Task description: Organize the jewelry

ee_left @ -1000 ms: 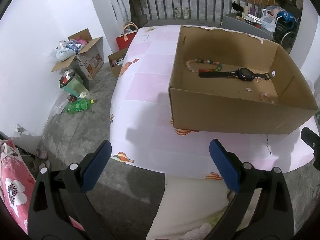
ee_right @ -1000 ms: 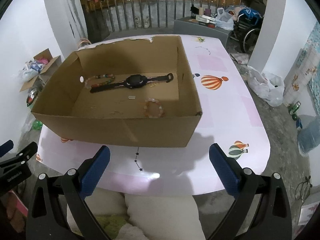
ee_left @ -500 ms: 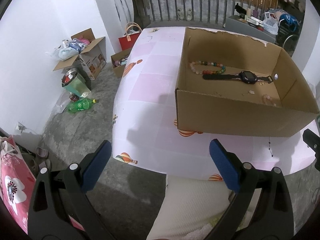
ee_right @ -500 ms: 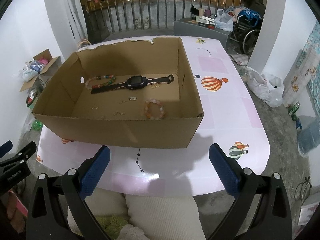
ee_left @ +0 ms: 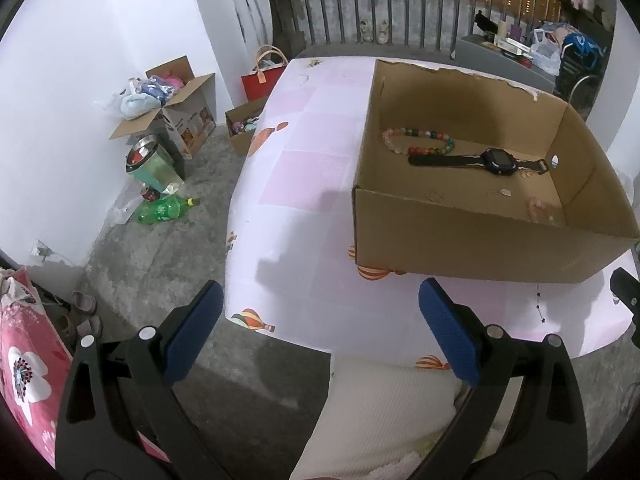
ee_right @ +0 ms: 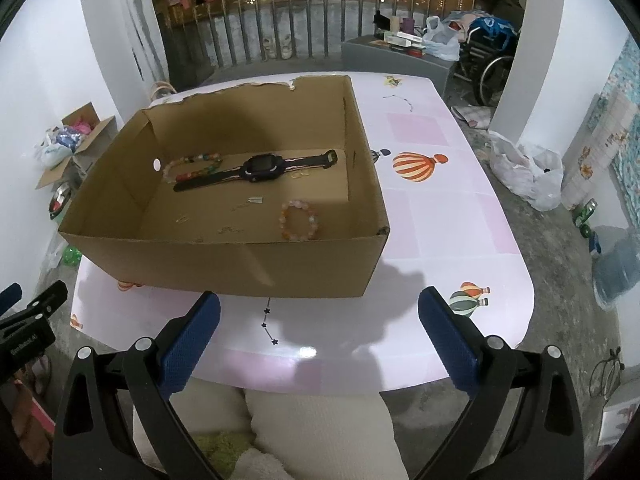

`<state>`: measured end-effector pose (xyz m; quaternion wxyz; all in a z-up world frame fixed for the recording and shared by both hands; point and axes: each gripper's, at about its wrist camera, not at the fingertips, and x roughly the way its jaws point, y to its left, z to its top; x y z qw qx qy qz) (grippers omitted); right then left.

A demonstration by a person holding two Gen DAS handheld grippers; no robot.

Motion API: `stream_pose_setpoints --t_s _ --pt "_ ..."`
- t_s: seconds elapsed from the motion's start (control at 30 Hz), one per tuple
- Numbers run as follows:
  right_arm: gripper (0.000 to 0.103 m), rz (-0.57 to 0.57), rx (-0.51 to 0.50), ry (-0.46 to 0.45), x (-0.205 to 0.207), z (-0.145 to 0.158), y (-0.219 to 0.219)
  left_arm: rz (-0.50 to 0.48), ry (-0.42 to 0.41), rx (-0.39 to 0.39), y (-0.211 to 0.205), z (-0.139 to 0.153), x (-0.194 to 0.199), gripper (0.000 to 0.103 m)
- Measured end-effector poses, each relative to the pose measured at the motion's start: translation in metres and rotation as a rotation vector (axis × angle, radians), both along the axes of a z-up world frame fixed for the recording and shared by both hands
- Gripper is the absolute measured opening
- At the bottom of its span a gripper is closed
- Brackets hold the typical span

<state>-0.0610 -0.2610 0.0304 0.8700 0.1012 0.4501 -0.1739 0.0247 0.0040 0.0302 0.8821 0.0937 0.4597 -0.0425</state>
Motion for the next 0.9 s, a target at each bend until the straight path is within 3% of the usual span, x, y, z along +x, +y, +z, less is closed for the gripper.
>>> stream_pose_setpoints --t_s 0.9 --pt "0.096 0.000 0.009 -0.007 0.0007 -0.0015 -0.0027 0.017 -0.003 0.006 0.0045 0.0036 0.0003 0.095"
